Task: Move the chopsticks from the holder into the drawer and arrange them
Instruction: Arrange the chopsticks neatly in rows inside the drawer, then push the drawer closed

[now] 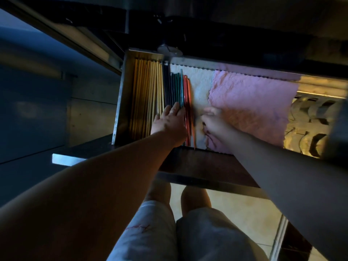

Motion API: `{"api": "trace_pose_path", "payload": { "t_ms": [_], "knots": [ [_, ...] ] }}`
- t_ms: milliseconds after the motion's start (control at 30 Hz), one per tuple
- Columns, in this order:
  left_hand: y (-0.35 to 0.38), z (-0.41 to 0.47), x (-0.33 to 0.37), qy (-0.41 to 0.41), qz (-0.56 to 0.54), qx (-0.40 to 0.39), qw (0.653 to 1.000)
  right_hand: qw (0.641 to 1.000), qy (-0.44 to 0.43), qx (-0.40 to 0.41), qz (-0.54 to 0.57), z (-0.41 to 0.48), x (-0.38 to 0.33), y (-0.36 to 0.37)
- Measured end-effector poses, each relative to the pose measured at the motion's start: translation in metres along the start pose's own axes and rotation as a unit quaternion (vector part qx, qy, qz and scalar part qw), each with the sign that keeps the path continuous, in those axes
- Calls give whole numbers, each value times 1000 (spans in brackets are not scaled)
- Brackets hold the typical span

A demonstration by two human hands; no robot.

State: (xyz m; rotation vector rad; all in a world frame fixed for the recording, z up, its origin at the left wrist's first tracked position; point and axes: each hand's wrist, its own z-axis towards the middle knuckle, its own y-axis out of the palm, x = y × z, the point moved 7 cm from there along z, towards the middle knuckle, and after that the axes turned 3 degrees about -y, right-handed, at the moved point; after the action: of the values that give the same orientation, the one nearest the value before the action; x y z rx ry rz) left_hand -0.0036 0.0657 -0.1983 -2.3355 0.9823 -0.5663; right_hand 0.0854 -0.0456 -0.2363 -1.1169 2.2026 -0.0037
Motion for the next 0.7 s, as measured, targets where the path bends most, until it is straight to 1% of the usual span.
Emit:
{"api": "trace_pose_path", "payload": {
  "t_ms": [67,133,167,267,333,400,467,533,600,667,700],
  "knots": [
    [-8,-15,4,-35,-53,-28,998,1000,3,0,19,-24,0,-11],
    [-16,-32,14,-41,-76,-39,996,1000,5,0,25,-49,-2,-23],
    [-21,-42,19,-39,-81,-34,995,1000,-2,1,11,-62,-5,-30],
    [-31,-74,30,-29,-90,-3,996,998,-34,25,-47,-102,-18,-53],
    [-35,-97,34,-28,-87,28,995,998,-38,38,-44,-129,-21,-65],
    [-41,-123,37,-25,-89,73,993,998,-41,28,-28,-154,-22,-74],
    [-46,-151,41,-7,-133,91,987,999,-44,20,10,-180,-23,-82],
    [-52,-179,46,30,-230,108,967,995,-49,25,80,-204,-22,-91],
    [-61,-206,49,60,-284,143,946,990,-29,18,134,-225,-14,-97],
    [-60,-228,47,53,-302,165,937,984,2,-14,175,-244,-3,-99],
    [-56,-236,44,32,-321,162,933,976,30,-32,215,-254,3,-99]
  ]
}}
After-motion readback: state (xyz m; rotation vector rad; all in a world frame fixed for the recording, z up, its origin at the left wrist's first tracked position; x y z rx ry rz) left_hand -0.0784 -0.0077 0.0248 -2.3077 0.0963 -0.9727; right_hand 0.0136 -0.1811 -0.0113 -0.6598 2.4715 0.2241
